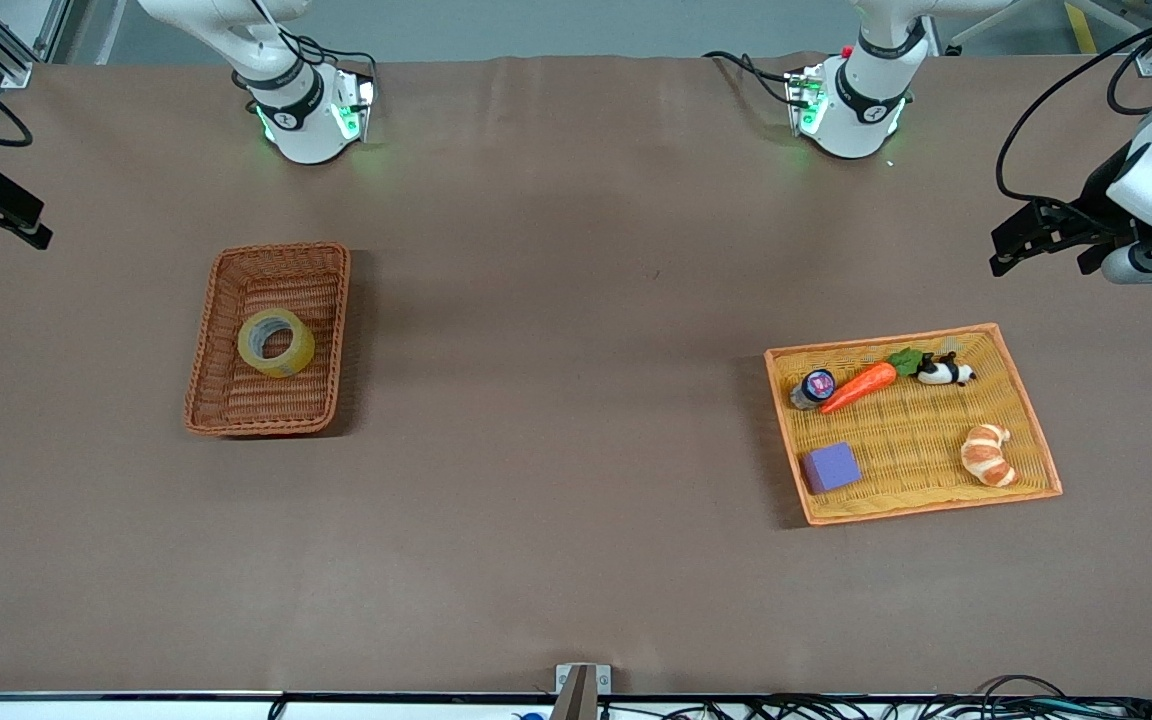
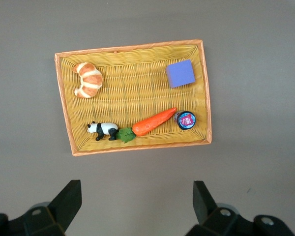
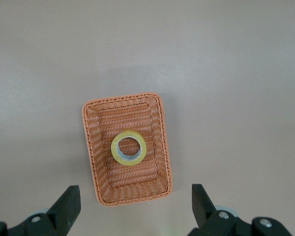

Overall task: Move tape to another basket
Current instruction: 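Release the tape roll and raise the right gripper away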

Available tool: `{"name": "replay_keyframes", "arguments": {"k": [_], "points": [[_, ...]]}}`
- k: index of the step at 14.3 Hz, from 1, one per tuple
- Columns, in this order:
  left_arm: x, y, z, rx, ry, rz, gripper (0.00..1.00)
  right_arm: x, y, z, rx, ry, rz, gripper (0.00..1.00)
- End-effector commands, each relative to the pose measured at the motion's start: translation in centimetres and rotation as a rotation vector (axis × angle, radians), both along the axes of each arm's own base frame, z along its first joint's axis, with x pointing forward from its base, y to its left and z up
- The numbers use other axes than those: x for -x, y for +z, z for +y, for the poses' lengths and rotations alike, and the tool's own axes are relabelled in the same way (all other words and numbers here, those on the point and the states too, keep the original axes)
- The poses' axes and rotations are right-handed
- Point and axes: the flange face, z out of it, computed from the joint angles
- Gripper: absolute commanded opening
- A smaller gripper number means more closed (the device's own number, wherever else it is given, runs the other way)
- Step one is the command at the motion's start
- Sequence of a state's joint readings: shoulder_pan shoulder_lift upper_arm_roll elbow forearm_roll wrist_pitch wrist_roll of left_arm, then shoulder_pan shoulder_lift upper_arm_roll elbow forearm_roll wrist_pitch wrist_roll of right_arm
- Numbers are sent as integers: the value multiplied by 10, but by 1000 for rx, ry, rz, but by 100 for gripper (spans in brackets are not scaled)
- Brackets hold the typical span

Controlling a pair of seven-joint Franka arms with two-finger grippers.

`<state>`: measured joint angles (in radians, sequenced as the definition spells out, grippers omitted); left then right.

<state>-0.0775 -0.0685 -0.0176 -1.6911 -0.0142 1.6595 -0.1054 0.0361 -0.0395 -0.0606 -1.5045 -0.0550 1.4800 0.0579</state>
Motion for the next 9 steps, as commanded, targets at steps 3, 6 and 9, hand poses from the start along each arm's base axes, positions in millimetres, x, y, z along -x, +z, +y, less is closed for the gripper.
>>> {"name": "replay_keyframes", "arguments": {"k": [3,6,9], "points": [[-2,6,4,1,0,-9,100,-8,-2,8,-47,23,-3,100],[-3,5,3,-1,0,-6,100,-7,-3,8,-52,24,2,100],[-3,5,3,0,-1,-6,100,-7,-3,10,-50,26,2,100]]}}
